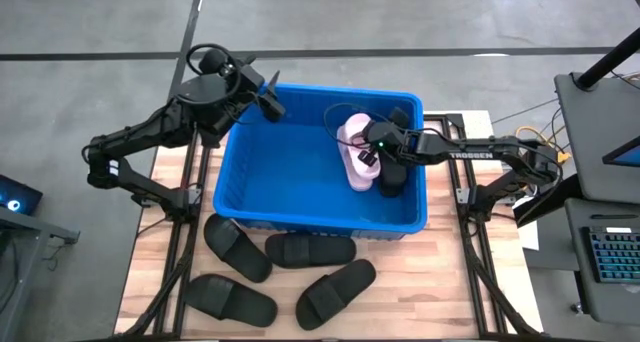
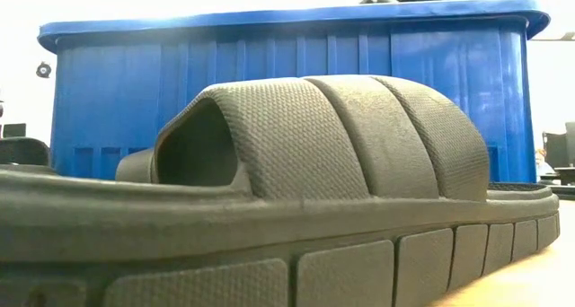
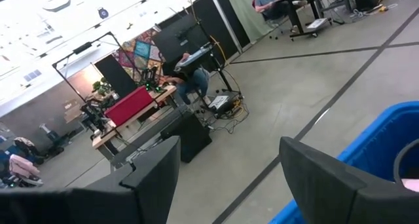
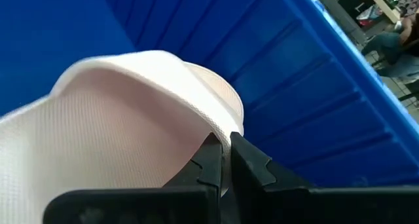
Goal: Pick and place slides into bin
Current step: Put the pink slide into the blue bin
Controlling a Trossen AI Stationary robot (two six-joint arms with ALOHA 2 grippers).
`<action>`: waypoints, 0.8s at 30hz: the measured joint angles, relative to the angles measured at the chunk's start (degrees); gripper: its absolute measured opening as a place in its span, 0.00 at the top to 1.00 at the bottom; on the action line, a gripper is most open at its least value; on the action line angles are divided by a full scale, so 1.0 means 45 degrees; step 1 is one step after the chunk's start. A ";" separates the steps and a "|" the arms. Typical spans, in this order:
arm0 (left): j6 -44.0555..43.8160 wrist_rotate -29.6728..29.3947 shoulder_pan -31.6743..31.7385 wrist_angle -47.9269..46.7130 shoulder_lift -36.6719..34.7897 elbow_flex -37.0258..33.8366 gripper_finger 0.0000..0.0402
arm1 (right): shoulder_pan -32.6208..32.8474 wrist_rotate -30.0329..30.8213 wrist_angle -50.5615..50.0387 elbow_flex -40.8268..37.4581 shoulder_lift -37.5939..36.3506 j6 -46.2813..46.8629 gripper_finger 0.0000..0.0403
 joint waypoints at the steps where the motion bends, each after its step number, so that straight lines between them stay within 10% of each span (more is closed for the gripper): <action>1: 0.0000 -0.0003 0.0000 -0.0018 0.0000 0.0000 0.39 | 0.0000 -0.0011 0.0095 -0.0077 0.0002 -0.0048 0.97; 24: 0.0005 -0.0004 -0.0010 0.0003 0.0146 0.0005 0.39 | -0.0063 -0.0554 0.1148 -0.0476 0.1163 0.0148 0.97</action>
